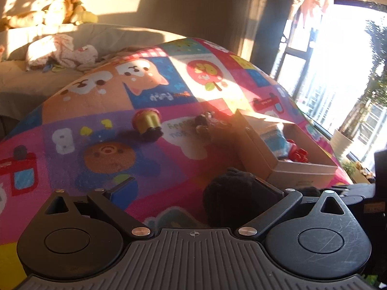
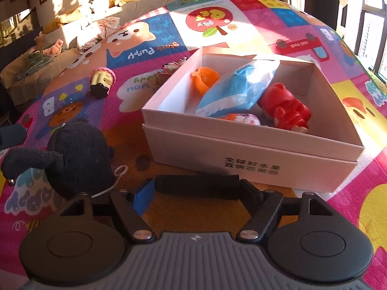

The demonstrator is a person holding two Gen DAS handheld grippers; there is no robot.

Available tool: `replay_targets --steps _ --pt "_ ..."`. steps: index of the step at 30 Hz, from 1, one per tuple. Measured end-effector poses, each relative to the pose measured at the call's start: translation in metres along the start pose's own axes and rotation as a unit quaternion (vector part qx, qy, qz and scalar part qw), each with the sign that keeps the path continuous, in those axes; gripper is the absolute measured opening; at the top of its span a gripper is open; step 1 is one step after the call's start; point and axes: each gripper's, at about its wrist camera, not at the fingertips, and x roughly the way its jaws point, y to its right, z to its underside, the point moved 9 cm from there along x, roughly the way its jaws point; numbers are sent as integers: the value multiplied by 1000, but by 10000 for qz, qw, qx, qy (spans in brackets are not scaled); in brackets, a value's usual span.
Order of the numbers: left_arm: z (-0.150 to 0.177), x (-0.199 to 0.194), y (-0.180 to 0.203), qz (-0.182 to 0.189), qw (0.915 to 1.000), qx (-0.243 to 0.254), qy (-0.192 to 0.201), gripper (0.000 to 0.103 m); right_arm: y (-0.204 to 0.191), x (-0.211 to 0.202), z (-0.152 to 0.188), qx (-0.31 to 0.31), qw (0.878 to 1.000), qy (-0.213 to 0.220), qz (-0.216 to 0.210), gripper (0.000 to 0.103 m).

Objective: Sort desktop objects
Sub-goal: 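Lift the black plush with the left tool while the right tool grasps the black stick, then carry the plush and stick into the white box and open both tools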

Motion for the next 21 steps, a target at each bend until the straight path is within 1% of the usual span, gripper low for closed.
replay_targets --steps 2,4,6,9,12,14,15,16,18,21 --pt "8 1 19 414 9985 343 -140 103 9 -8 4 50 10000 -13 -15 75" --pt "18 6 38 590 9953 739 -226 103 19 -16 8 95 10000 -8 17 75" --pt "25 17 50 499 9932 995 -341 103 30 -26 13 152 9999 -10 52 75" --pt "31 41 56 174 9915 1178 -521 103 42 -40 20 178 9998 -29 25 75" --pt "30 56 58 -68 9915 1170 -574 103 46 -54 28 -8 10000 -34 -93 75" --pt "28 60 61 -69 9922 1111 -553 102 45 -64 33 -165 9996 -2 -238 75" --pt "28 60 62 -114 9923 1114 -535 95 43 -70 35 -244 9992 16 -313 75" --pt "27 60 63 -246 9914 1180 -503 83 41 -75 38 -316 9988 47 -373 75" --pt "27 58 66 -327 9899 1291 -487 83 38 -86 39 -461 9979 156 -430 75" --pt "20 45 74 -277 9895 1365 -383 82 38 -107 34 -617 9960 488 -418 75"
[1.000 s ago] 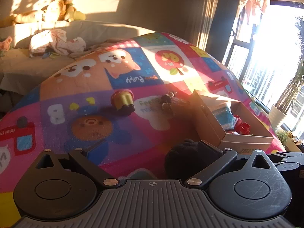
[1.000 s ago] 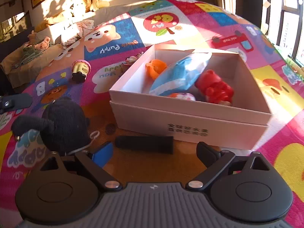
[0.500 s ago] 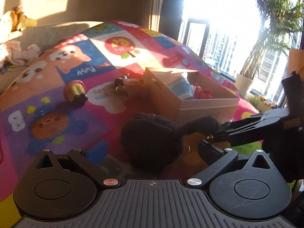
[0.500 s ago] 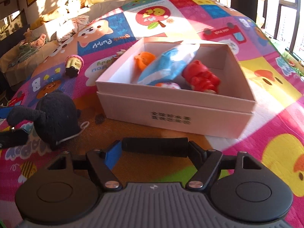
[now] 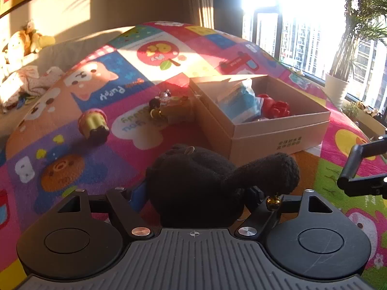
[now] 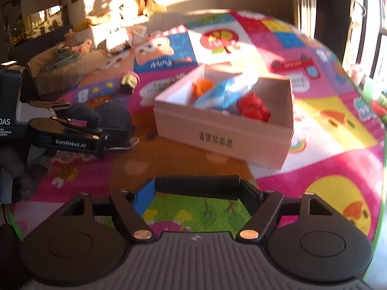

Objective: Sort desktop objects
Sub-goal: 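Carry the plush and stick into the white box and open both tools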

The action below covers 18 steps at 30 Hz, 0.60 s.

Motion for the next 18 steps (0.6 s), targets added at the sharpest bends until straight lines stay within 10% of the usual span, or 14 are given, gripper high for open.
replay_targets --steps 10,18 --pt "-142 -68 41 244 9786 666 1933 82 48 -70 -72 368 9842 1591 683 75" --pt "-176 19 70 415 9807 931 1672 83 71 -53 -63 632 9853 1394 761 75"
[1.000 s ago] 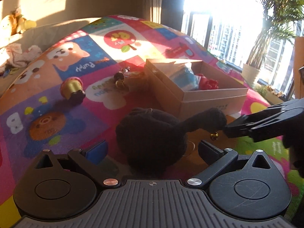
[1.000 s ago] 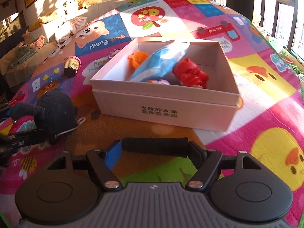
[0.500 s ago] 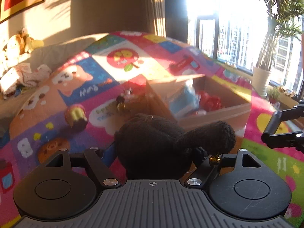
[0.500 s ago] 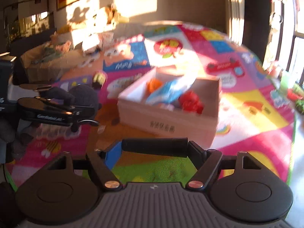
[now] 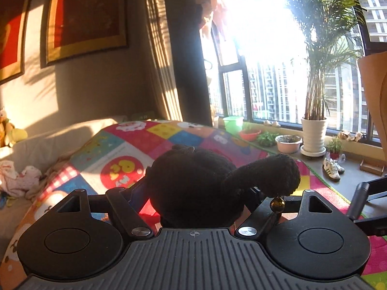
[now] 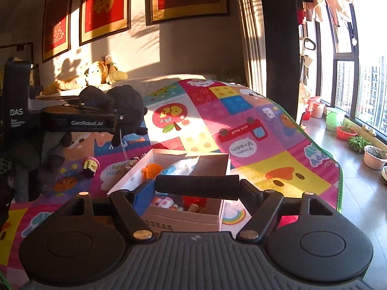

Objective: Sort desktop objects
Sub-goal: 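Carry the plush and stick into the white box and open both tools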

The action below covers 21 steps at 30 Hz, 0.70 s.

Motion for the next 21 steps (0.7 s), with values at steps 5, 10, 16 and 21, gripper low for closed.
replay_targets --steps 5,10,16,21 --pt "43 31 5 274 9966 14 -780 91 11 11 13 122 9997 -191 102 75" --pt "71 10 7 580 9936 198 -952 96 15 21 19 208 9993 -286 105 75" --pt "88 -17 17 877 9887 290 -1179 88 16 28 25 326 9988 -350 59 75" --pt "105 -2 31 1105 9809 51 -1598 54 21 31 29 415 9983 -386 114 76"
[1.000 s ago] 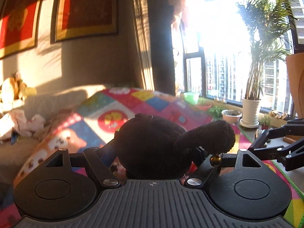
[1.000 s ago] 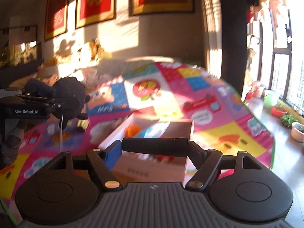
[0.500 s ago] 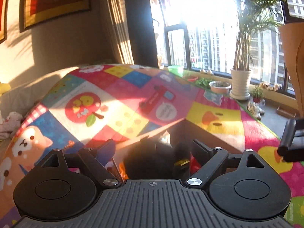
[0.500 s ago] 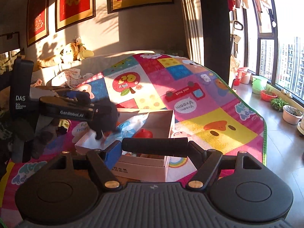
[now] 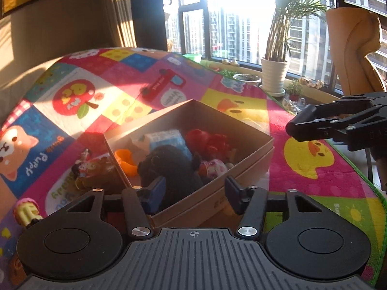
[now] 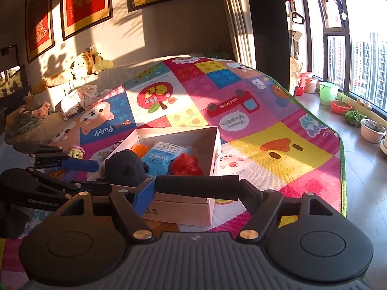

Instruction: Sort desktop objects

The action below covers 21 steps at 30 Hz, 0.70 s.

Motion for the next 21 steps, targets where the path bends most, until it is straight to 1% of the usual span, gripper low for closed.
replay_targets --steps 1,2,3,4,5,8,10,12,13,16,18,21 --pt "1 7 -3 -12 9999 -92 -56 49 1 -1 1 6 10000 8 11 75" --pt "0 14 -7 40 9997 -233 -91 49 2 -2 2 9 10000 19 27 75" --pt "-3 17 -9 240 9987 -438 -52 51 3 -2 2 14 10000 22 40 75" --pt "-7 20 -12 342 9974 -633 -35 49 5 -2 3 24 10000 15 55 75" --pt "-10 25 -16 315 9968 -728 -34 49 6 -1 4 38 10000 -2 76 75" --pt "-18 36 -20 166 9974 -707 -26 51 9 3 7 91 9998 -83 132 76" --pt "-18 34 -20 108 9972 -738 -8 56 7 3 7 72 9999 -89 121 76" --pt "-15 23 -19 108 9967 -794 93 60 2 3 5 -8 9999 -71 79 76" --pt "-12 15 -19 73 9966 -811 158 66 0 4 4 -56 9999 -64 65 76" --pt "0 -10 -22 -188 9954 -873 347 82 -10 11 -4 -245 9997 -37 16 76" --pt "12 -23 -26 -388 9940 -956 375 86 -18 19 -11 -319 9995 -30 -44 76" --pt "32 -36 -37 -587 9905 -1204 296 94 -29 36 -21 -311 9993 -78 -194 75"
